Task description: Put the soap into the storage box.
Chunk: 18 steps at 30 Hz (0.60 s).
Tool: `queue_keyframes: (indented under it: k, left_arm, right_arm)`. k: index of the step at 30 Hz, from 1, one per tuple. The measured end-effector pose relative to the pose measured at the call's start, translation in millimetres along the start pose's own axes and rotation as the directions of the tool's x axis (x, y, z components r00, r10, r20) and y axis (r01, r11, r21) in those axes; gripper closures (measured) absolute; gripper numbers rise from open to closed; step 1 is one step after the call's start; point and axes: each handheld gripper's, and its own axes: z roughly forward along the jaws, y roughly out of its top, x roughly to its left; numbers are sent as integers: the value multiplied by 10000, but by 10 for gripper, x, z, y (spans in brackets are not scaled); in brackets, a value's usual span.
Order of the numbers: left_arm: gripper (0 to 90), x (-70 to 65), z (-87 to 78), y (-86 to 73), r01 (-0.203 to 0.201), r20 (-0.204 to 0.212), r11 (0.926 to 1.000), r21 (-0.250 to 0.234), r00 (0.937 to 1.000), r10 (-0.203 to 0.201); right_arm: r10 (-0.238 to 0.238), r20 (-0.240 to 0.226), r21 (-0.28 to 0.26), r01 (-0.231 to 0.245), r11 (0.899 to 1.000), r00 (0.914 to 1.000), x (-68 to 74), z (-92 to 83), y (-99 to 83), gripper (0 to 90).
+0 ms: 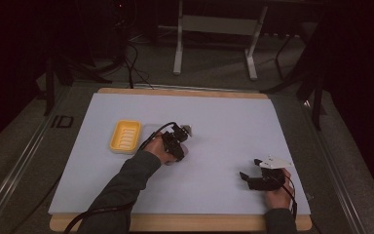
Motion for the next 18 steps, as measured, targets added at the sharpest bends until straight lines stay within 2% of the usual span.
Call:
queue_keyframes:
  k: [9,18]
  left_arm:
    - [499,39,-174,-28,181,-1,9985,-515,9998,-182]
    - [499,116,-277,-62,351,-20,9972,-666,9994,-353]
  right_arm:
    - [-4,7,-9,4,10000,10000,1,-1,0,185]
    - [-1,12,-14,1,10000,10000,1,-2,0,184]
